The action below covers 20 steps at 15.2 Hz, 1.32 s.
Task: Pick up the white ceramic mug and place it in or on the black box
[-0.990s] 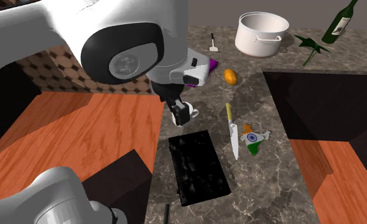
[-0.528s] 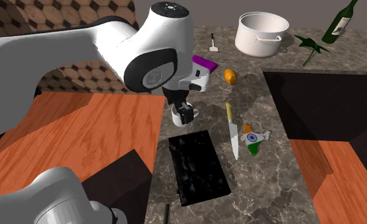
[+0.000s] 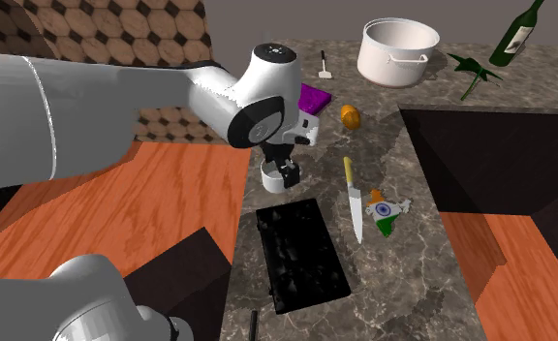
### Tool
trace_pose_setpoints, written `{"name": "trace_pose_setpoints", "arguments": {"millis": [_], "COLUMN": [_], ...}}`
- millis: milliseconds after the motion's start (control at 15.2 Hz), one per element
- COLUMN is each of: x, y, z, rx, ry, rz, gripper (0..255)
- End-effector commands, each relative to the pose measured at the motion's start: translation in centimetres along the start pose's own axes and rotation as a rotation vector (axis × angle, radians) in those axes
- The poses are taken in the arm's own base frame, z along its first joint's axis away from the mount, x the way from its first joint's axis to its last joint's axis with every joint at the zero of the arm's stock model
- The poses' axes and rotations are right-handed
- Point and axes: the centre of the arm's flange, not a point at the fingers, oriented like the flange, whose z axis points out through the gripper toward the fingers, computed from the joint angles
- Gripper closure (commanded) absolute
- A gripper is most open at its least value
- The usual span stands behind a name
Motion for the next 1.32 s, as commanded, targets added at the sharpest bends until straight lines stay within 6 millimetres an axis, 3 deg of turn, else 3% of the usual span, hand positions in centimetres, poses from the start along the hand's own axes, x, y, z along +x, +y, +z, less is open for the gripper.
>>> {"name": "trace_pose_setpoints", "arguments": {"millis": [0,330,858,1254], "x": [1.6,4.3,4.4,4.4], "y": [-0.9,-3.3,-3.3,-3.3], "z": [2.5,8.2,12.4,12.4], "rx": [-0.005,-0.020,-0.020,-0.020], "ry": [-0.002,-0.011,-0.011,-0.011], "rz": [0.000,-0.001,-0.001,-0.001], "gripper": [0,0,0,0]}}
